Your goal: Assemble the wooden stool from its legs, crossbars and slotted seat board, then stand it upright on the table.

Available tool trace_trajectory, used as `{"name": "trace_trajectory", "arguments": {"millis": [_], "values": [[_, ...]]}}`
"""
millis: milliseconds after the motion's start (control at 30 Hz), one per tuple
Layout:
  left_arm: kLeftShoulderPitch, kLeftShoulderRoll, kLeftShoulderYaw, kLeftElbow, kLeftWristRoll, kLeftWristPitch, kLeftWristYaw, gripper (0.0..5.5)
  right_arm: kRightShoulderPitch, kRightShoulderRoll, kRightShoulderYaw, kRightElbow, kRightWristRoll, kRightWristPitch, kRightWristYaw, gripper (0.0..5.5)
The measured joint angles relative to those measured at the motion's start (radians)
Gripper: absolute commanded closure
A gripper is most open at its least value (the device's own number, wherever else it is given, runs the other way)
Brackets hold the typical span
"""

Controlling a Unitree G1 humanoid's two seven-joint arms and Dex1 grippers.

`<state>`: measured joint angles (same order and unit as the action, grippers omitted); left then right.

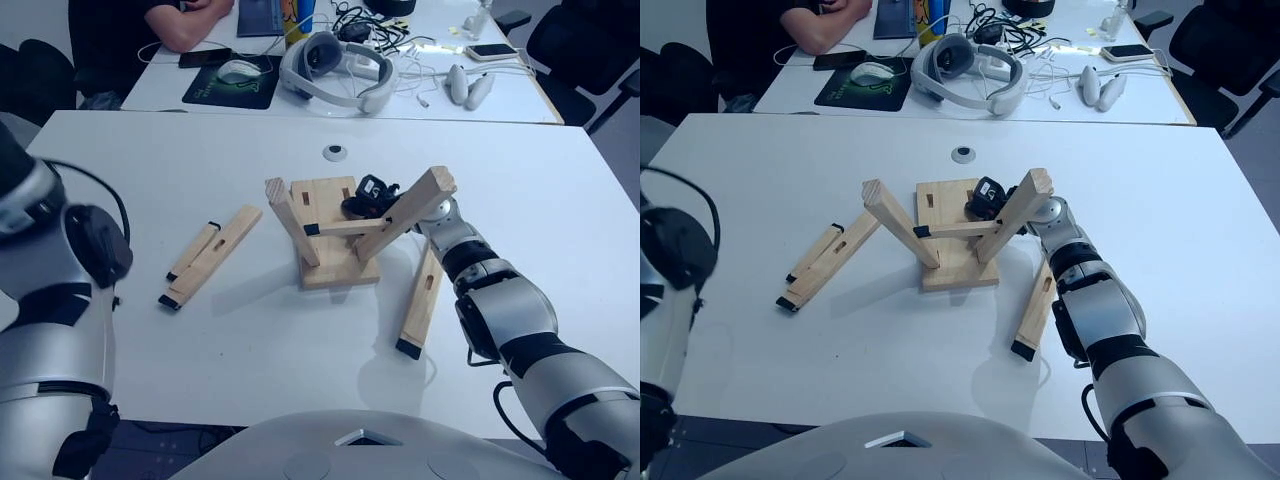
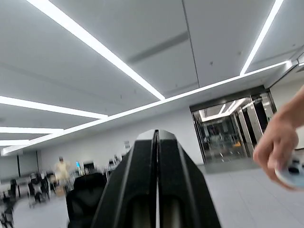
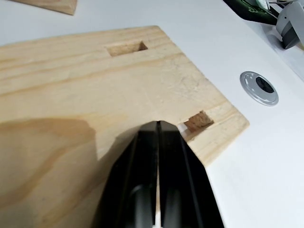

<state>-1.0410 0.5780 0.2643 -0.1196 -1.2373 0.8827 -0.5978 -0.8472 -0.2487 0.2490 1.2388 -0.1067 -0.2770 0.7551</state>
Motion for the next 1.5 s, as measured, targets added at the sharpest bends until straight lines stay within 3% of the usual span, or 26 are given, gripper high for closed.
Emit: {"name": "trace_trajectory", "arguments": {"millis": [167, 333, 467, 667, 833, 1200, 1500], "values": [[0.367, 0.089, -0.384, -0.088, 0.282, -0.069, -0.213, 5.48, -0.003, 0.005, 0.001, -0.022, 0.007, -0.015, 0.004, 5.5], [0.334, 0.191, -0.516, -0.208, 0.539, -0.266, -0.334, 5.48, -0.001, 0.009, 0.018, -0.012, 0.0, 0.003, -0.006, 5.5], [0.292, 0.132, -0.488, -0.108, 0.574, -0.272, -0.313, 5.48, -0.002, 0.01, 0.026, -0.011, -0.001, 0.005, -0.016, 5.5], [0.266, 0.084, -0.346, 0.016, 0.592, -0.303, -0.224, 5.48, -0.002, 0.016, 0.024, -0.012, 0.002, 0.006, -0.023, 5.5], [0.402, 0.051, -0.271, 0.03, 0.666, -0.38, -0.099, 5.48, -0.007, 0.064, -0.021, -0.011, 0.047, 0.09, -0.116, 5.5], [0.736, 0.014, -0.272, -0.077, 0.841, -0.434, 0.03, 5.48, -0.011, 0.2, -0.272, 0.013, 0.202, 0.24, -0.492, 5.5], [0.809, -0.089, -0.325, -0.133, 0.922, -0.448, 0.104, 5.48, -0.034, 0.216, -0.304, 0.035, 0.183, 0.222, -0.549, 5.5]]}}
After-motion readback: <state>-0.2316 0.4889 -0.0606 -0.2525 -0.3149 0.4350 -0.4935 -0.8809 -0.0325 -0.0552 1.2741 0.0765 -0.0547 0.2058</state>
